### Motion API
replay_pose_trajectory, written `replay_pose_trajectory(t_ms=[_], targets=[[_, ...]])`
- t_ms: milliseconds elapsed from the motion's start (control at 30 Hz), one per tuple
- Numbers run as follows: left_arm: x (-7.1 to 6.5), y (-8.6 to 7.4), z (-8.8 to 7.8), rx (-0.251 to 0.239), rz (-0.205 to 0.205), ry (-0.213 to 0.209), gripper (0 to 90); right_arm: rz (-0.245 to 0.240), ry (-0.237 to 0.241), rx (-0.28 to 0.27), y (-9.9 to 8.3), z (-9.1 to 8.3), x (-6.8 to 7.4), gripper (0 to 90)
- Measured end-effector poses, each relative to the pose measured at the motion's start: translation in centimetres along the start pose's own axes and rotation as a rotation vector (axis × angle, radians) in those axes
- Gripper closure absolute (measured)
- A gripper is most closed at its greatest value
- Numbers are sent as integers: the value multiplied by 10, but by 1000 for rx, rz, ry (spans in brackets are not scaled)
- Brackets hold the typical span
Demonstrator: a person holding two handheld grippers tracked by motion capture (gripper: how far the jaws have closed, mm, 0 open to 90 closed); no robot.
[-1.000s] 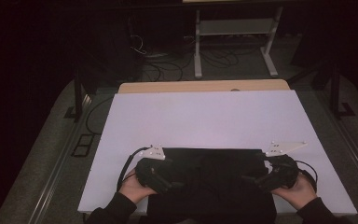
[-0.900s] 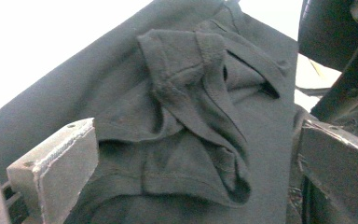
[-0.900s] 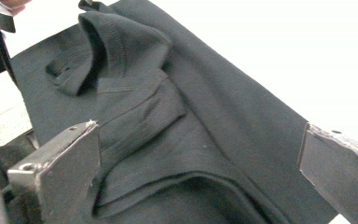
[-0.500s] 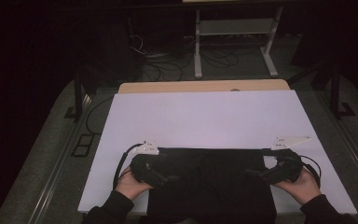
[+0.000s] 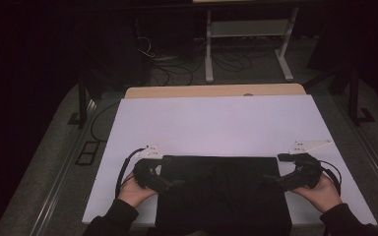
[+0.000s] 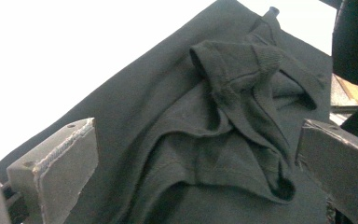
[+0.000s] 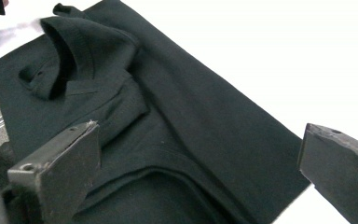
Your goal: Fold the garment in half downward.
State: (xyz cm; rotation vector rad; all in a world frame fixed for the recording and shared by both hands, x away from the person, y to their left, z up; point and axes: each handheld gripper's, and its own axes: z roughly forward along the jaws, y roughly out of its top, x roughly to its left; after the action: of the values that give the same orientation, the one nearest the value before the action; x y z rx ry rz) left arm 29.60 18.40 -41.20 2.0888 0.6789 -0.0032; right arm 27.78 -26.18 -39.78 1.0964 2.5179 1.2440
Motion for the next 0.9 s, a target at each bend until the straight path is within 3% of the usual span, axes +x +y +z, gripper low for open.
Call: replay_pose_trajectory(t_ms=[900], targets=[[31, -3, -6, -30, -50, 58, 0, 79, -55, -25, -2, -9, -40, 0]])
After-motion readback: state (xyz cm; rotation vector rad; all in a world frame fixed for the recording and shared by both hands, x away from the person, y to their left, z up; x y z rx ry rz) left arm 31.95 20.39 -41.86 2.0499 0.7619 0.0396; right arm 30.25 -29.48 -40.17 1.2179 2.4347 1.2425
